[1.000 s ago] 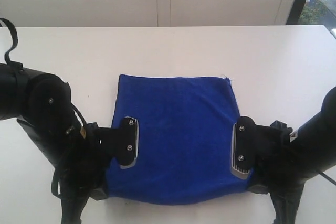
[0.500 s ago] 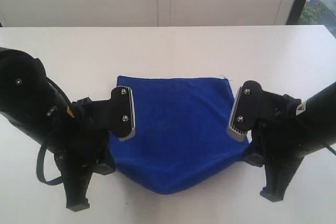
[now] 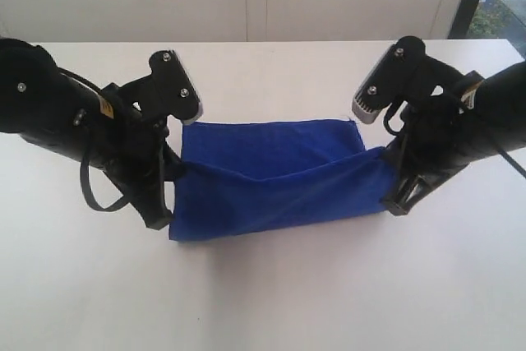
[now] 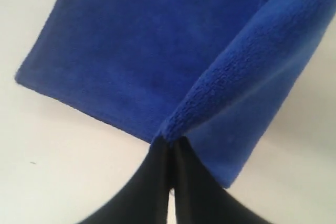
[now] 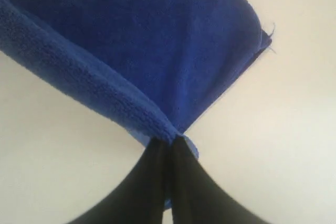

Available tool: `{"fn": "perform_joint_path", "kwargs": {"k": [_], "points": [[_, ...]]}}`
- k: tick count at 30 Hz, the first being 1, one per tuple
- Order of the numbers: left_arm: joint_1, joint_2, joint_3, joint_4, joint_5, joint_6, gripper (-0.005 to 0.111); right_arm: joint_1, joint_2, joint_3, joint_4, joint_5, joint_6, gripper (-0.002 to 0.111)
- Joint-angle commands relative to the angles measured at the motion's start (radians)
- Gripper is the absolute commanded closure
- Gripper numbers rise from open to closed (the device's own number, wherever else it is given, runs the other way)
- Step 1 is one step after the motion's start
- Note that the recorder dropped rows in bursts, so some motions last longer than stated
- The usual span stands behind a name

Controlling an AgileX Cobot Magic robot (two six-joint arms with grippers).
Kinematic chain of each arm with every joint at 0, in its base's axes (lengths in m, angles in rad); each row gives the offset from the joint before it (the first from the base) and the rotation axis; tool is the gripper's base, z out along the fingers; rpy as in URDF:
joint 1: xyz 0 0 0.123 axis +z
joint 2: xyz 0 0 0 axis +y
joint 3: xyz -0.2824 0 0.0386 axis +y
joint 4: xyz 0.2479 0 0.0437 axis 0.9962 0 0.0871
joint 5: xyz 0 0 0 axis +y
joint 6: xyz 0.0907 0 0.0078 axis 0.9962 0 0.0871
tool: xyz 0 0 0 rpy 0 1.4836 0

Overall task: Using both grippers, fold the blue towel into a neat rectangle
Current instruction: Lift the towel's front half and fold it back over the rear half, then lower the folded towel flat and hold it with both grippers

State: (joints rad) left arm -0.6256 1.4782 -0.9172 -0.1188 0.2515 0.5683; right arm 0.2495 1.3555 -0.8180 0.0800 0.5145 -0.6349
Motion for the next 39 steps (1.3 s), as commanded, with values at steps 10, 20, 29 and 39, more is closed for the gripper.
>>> {"fn": "perform_joint_path", "kwargs": {"k": [10,20,29,39], "points": [[0.057,0.118,-0.004,-0.006,-0.306,-0.046,0.107,-0.006,0.229,-0.12,-0.11,-0.201,0.085,0.108],[0.104,0.186,-0.005,-0.007,-0.483,-0.041,0.107,-0.042,0.339,-0.199,-0.135,-0.264,0.125,0.108],[0.104,0.281,-0.12,-0.007,-0.485,-0.038,0.107,-0.048,0.425,-0.259,-0.136,-0.325,0.143,0.108],[0.108,0.352,-0.19,-0.009,-0.495,-0.013,0.107,-0.101,0.463,-0.29,-0.136,-0.373,0.167,0.108]]}}
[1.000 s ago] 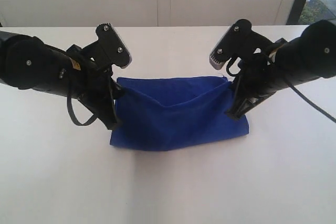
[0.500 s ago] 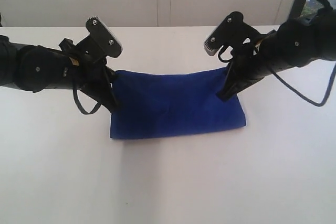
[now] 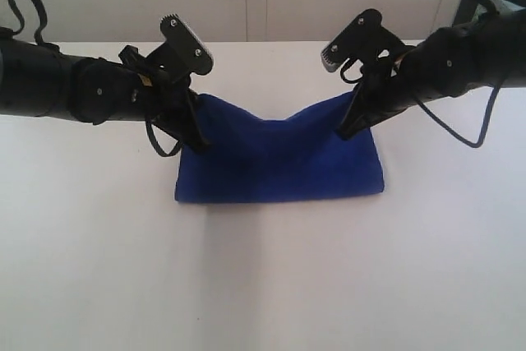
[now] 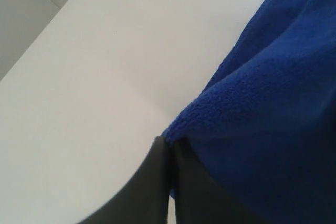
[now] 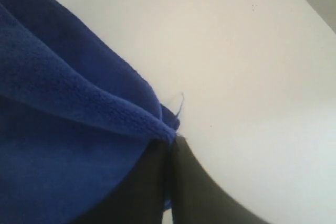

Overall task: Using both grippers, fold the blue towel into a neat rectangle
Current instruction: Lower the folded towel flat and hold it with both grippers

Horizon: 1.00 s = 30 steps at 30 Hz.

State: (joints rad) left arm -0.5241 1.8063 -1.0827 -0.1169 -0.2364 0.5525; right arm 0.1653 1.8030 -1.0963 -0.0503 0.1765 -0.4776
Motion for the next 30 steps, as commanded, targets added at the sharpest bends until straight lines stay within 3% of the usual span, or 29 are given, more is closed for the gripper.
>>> {"fn": "perform_joint_path", "kwargs": {"k": [1,13,24,27,30], "points": [[0.007,0.031,-0.024,-0.011,-0.019,0.003,0.107,-0.017,0.02,-0.012,-0.005,-0.044,0.01,0.108],[0.024,0.079,-0.024,-0.011,-0.152,-0.023,0.107,-0.017,0.062,-0.012,-0.005,-0.157,0.01,0.108],[0.024,0.086,-0.024,-0.009,-0.158,-0.025,0.107,-0.017,0.104,-0.012,-0.005,-0.2,0.021,0.108],[0.024,0.086,-0.024,-0.009,-0.156,-0.025,0.101,-0.017,0.106,-0.012,-0.005,-0.2,0.021,0.107],[0.024,0.086,-0.024,-0.009,-0.142,-0.025,0.087,-0.017,0.106,-0.012,-0.005,-0.208,0.021,0.1]]}}
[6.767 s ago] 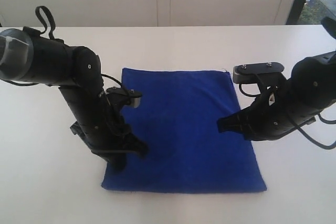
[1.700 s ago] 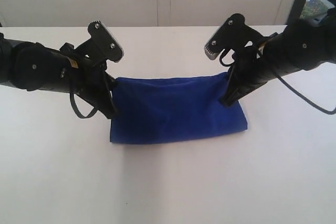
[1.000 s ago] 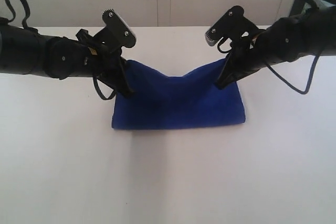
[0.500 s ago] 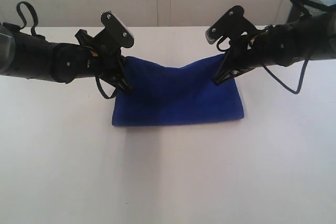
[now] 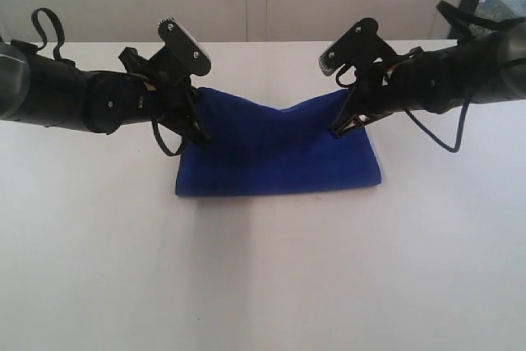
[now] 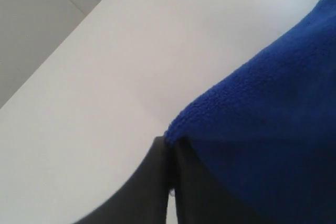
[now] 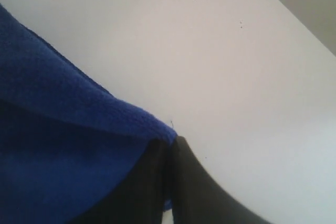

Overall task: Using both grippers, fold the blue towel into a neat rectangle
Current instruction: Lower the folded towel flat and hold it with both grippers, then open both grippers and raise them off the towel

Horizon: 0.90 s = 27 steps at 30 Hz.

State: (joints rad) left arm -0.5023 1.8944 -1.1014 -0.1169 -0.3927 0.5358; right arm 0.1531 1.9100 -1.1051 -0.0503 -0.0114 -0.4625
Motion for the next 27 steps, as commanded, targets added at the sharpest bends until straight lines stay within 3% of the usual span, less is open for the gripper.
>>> {"fn": "perform_joint_path", "kwargs": {"k": [1,5,9,18,22,27], "points": [[0.002,-0.002,-0.006,-0.009,0.023,-0.008,0.08,-0.005,-0.001,-0.003,-0.005,-0.02,0.006,0.096],[0.002,-0.002,-0.006,-0.009,0.029,-0.008,0.061,-0.005,-0.001,-0.003,-0.005,-0.02,0.006,0.079],[0.002,-0.002,-0.006,-0.009,0.029,-0.008,0.055,-0.005,-0.001,-0.003,-0.005,-0.022,0.006,0.066],[0.002,-0.002,-0.006,-0.027,0.063,0.025,0.056,-0.011,-0.014,-0.003,0.003,-0.013,0.067,0.069],[0.006,-0.021,-0.006,-0.114,0.117,0.026,0.068,-0.041,-0.05,-0.003,0.009,0.074,0.212,0.081],[0.023,-0.067,-0.022,-0.242,0.184,0.013,0.103,-0.072,-0.104,-0.02,0.011,0.256,0.268,0.106]]}}
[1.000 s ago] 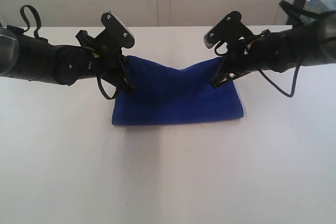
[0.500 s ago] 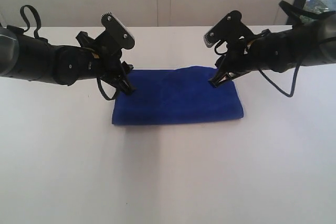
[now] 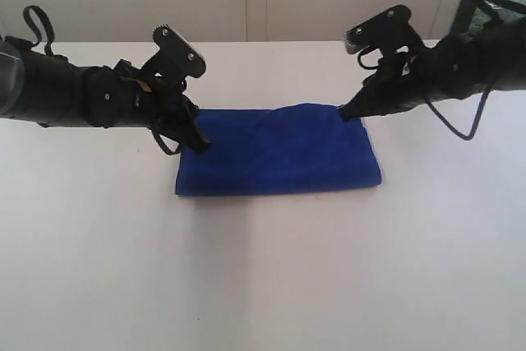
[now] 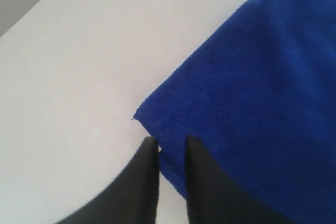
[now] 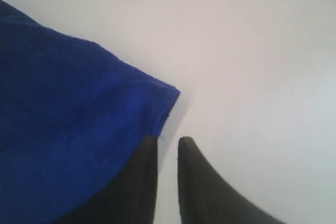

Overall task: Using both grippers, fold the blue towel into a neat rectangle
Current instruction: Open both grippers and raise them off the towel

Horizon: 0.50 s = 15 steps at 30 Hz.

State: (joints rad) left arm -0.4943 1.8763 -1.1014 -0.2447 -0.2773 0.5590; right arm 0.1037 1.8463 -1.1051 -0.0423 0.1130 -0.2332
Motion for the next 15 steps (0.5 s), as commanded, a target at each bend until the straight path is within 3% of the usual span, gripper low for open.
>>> {"fn": "perform_joint_path", "kwargs": {"k": [1,5,7,11,15], "points": [[0.022,-0.052,-0.047,-0.143,0.116,-0.01,0.106,-0.023,-0.042,-0.036,0.012,0.184,0.039,0.108],[0.074,-0.036,-0.205,-0.181,0.427,-0.077,0.107,-0.025,-0.035,-0.125,0.067,0.345,0.061,0.108],[0.099,-0.008,-0.291,-0.181,0.52,-0.116,0.107,-0.025,-0.025,-0.169,0.105,0.378,0.061,0.108],[0.144,0.066,-0.417,-0.223,0.58,-0.193,0.107,-0.025,0.037,-0.263,0.197,0.372,0.054,0.108],[0.148,0.177,-0.483,-0.281,0.582,-0.193,0.107,-0.025,0.157,-0.368,0.205,0.363,0.054,0.108]]}}
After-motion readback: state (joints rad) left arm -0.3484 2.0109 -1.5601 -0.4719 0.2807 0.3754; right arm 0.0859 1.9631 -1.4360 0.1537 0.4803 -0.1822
